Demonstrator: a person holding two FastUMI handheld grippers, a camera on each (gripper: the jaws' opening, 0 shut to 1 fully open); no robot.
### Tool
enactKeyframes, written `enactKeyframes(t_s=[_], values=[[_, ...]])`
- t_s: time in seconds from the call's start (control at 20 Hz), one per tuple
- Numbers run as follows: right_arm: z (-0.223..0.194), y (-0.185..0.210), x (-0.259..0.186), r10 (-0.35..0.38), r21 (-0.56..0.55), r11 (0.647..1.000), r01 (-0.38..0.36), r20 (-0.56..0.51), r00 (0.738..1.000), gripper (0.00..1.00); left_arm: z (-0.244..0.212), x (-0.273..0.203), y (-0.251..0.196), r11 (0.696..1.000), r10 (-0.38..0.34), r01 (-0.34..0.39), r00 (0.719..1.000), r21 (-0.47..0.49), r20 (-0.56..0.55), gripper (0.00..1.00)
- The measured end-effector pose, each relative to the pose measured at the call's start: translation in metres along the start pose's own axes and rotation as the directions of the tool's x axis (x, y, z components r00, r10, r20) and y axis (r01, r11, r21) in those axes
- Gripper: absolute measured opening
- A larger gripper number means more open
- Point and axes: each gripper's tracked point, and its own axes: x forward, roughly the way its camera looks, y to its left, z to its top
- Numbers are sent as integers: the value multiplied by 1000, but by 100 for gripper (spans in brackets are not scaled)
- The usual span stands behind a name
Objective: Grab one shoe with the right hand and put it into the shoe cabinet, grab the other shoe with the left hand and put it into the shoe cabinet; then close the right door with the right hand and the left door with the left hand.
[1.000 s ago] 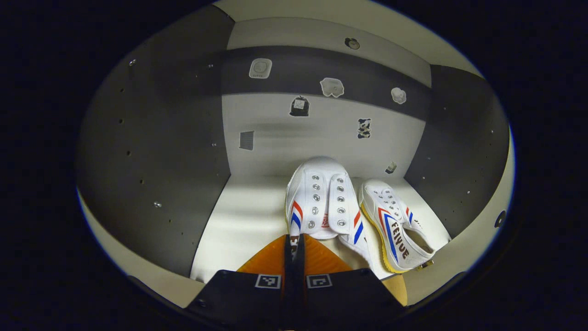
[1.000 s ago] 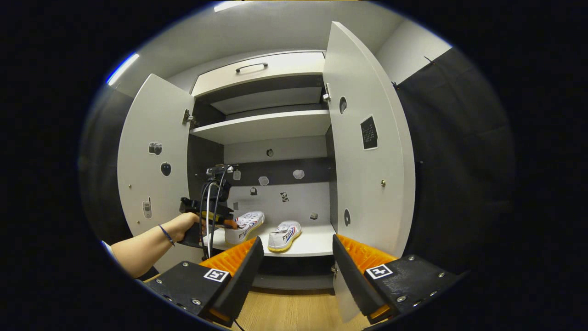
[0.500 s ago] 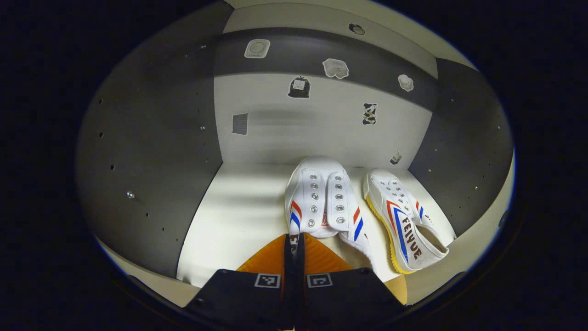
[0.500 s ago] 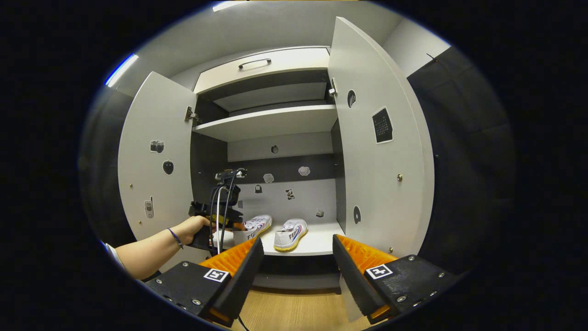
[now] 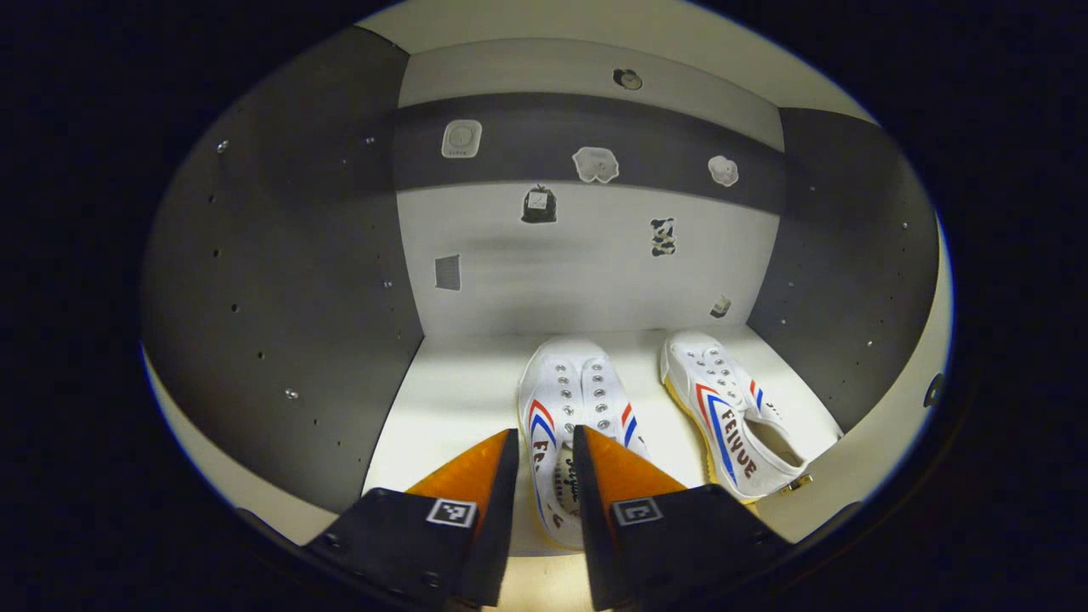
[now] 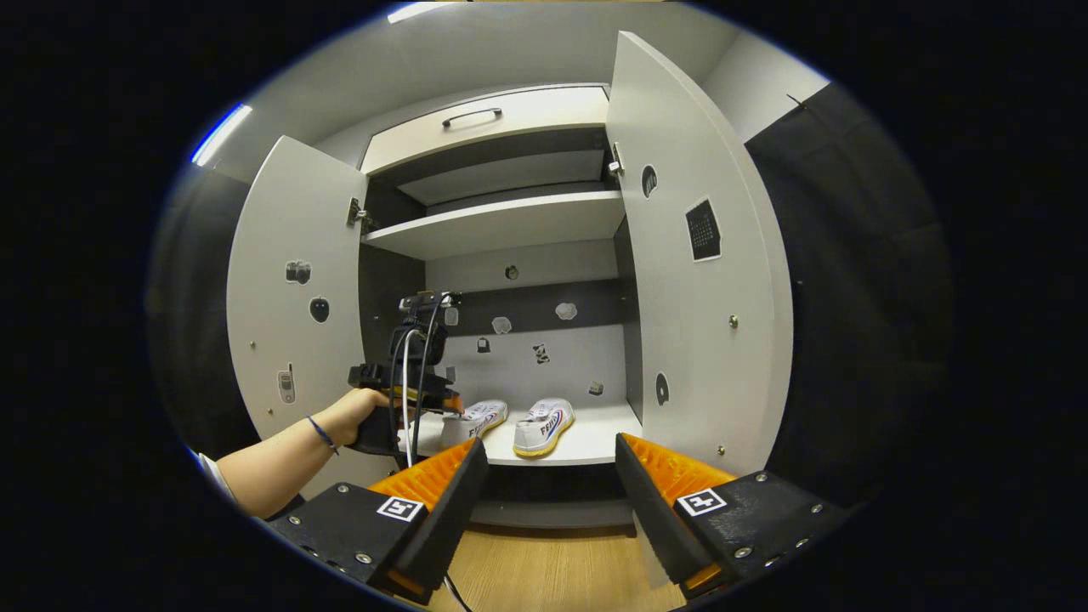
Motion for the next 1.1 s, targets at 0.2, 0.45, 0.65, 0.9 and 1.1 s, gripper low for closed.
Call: enactKeyframes(t_s=[0.2,0.45,0.65,0.9,1.1], values=[[9,-1,-16,4,1,1000,-4,14,1000,93,24,-56,-5,1000,-15,15,992,-4,123,73],[14,-13,-42,-14,-6,1000,15,18,1000,93,41,-129,-12,999,-23,14,971,39,236,81],[19,-35,-62,-62,-11,998,62,26,998,93,41,-188,-19,999,-38,28,950,38,308,99],[15,-94,-74,-185,-24,982,186,25,982,93,35,-244,-16,999,-23,13,929,31,370,99],[-3,-152,-84,-312,-70,948,312,-2,950,93,25,-278,-10,1000,-14,3,915,26,404,99]])
